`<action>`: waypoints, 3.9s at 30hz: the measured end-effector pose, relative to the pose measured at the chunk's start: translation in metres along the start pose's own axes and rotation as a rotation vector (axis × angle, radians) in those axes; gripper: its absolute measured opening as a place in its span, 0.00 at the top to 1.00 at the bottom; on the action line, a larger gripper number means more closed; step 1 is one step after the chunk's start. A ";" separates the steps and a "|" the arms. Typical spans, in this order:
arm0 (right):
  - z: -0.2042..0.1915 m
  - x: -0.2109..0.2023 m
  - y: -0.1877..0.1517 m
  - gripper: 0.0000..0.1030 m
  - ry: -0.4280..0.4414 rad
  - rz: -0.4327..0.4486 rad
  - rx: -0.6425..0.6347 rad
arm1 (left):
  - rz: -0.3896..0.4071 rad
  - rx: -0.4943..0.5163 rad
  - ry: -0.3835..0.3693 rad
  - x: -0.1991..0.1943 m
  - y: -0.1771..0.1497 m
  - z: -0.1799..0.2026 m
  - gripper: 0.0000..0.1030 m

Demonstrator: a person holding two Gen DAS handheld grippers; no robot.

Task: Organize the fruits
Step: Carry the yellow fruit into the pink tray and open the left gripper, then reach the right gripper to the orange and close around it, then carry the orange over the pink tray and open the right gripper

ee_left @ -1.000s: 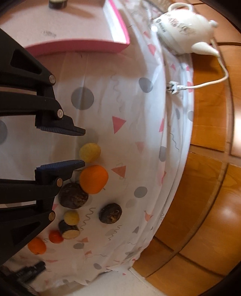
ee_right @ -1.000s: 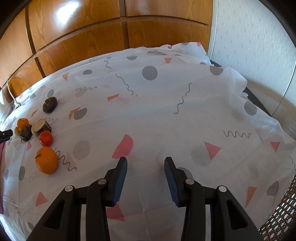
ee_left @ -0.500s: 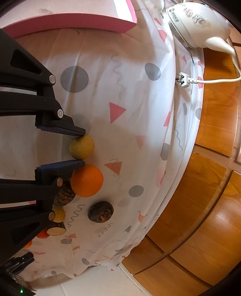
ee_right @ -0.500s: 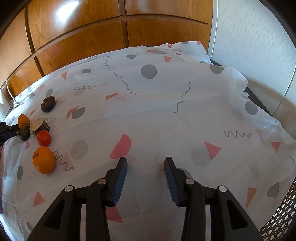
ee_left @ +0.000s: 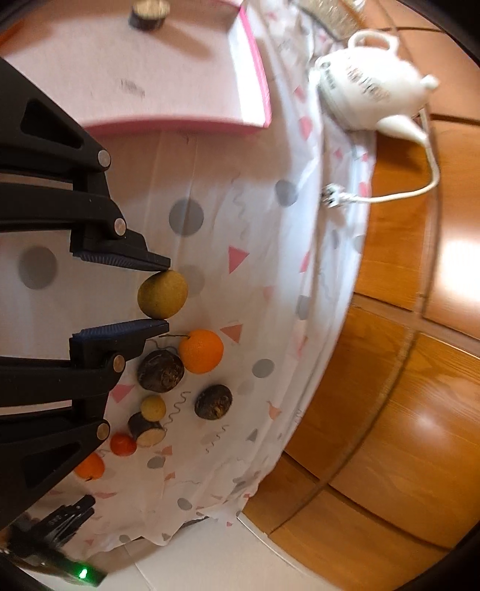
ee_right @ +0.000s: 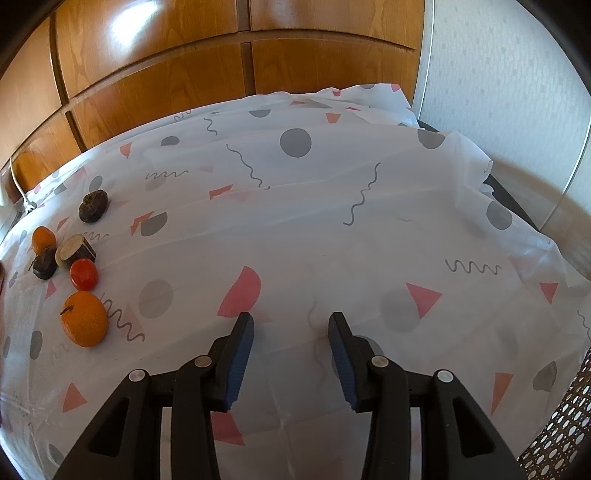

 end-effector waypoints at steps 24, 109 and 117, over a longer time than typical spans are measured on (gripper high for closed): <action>-0.001 -0.002 -0.002 0.58 -0.019 0.014 -0.023 | 0.052 -0.225 0.297 -0.068 -0.049 -0.153 0.74; -0.146 -0.017 -0.014 0.61 0.203 -0.034 -0.334 | 0.147 -0.356 0.383 -0.146 -0.127 -0.162 0.26; -0.171 -0.038 -0.019 0.62 0.297 -0.033 -0.394 | 0.154 -0.379 0.381 -0.149 -0.128 -0.168 0.25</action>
Point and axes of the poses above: each gripper's, at about its wrist camera, not at the fingertips, and x roughly the way its jaws point, z to its right, y to its top, the point moved 6 cm from there along x, roughly the way its jaws point, and after that the axes turned 3 degrees about x, right-handed, at the moved point
